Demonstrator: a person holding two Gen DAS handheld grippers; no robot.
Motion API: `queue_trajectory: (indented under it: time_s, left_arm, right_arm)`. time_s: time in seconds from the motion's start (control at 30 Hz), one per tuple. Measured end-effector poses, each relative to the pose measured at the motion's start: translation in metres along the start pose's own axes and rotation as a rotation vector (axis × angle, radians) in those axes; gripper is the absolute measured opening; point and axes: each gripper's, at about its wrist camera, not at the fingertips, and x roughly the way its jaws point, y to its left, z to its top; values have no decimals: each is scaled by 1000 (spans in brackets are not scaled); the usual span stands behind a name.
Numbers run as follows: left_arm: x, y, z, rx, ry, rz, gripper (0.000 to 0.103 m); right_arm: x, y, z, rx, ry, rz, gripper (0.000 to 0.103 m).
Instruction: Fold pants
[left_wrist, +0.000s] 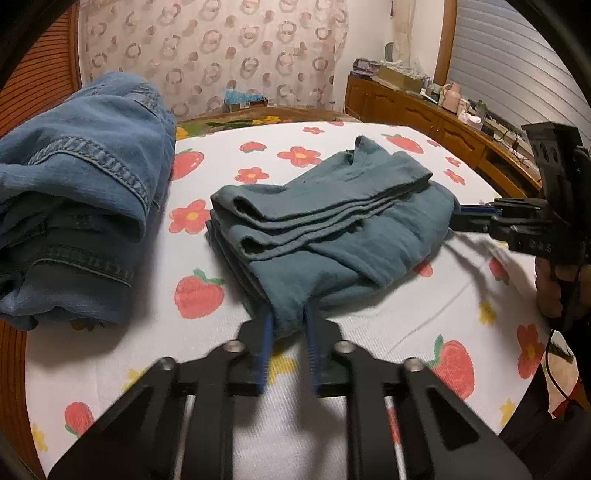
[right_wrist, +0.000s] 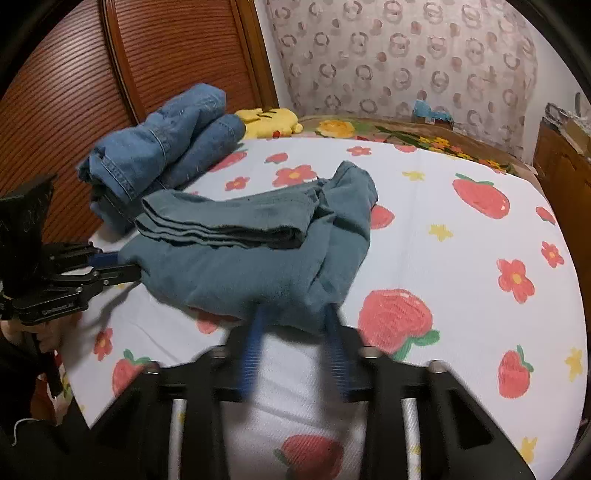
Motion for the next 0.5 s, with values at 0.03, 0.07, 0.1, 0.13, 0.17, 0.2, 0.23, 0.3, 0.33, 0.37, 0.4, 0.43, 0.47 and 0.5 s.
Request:
queue_trajectory:
  time_s: [0.03, 0.07, 0.1, 0.13, 0.17, 0.2, 0.23, 0.3, 0.33, 0.37, 0.4, 0.43, 0.47, 0.5]
  left_arm:
    - [-2, 2, 0, -5, -8, 1, 9]
    - [-4, 4, -1, -12, -17, 9, 8]
    - [-5, 6, -1, -18, -21, 15, 7]
    - [-6, 9, -2, -27, -23, 16, 7]
    - [-7, 10, -2, -30, -23, 16, 7]
    - [-7, 11, -3, -30, -26, 20, 7]
    - [-8, 12, -3, -33, -28, 20, 7]
    - [-10, 13, -4, -39, -34, 20, 6]
    - [-11, 13, -4, -39, -38, 19, 6]
    - [-13, 12, -4, -39, -45, 20, 6]
    - [-14, 12, -4, -40, -54, 21, 6]
    - [-18, 11, -3, -41, -67, 18, 6]
    - [-22, 10, -1, -42, -81, 18, 5]
    - [-25, 9, 0, -41, -91, 16, 5]
  right_arm:
    - [-3, -2, 0, 3, -12, 2, 5]
    - [-6, -4, 0, 9, -22, 10, 4]
    - [-9, -6, -1, 13, -27, 18, 3]
    - [-11, -7, -2, 9, -32, 14, 3]
    - [-12, -6, -2, 3, -37, 7, 3]
    - [-14, -5, -3, -2, -41, 0, 3]
    - [-16, -5, -5, -4, -44, -3, 3]
    - [-20, -5, -7, -3, -54, -3, 3]
    - [-22, -4, -9, -2, -58, -1, 3]
    - [-24, -4, -10, -1, -63, -2, 3]
    - [-26, -4, -11, 0, -67, -3, 3]
    - [-28, -3, -12, 0, -72, -6, 3]
    - [-31, -2, -13, -3, -78, -9, 3]
    - [-35, -2, -13, -4, -86, -14, 3]
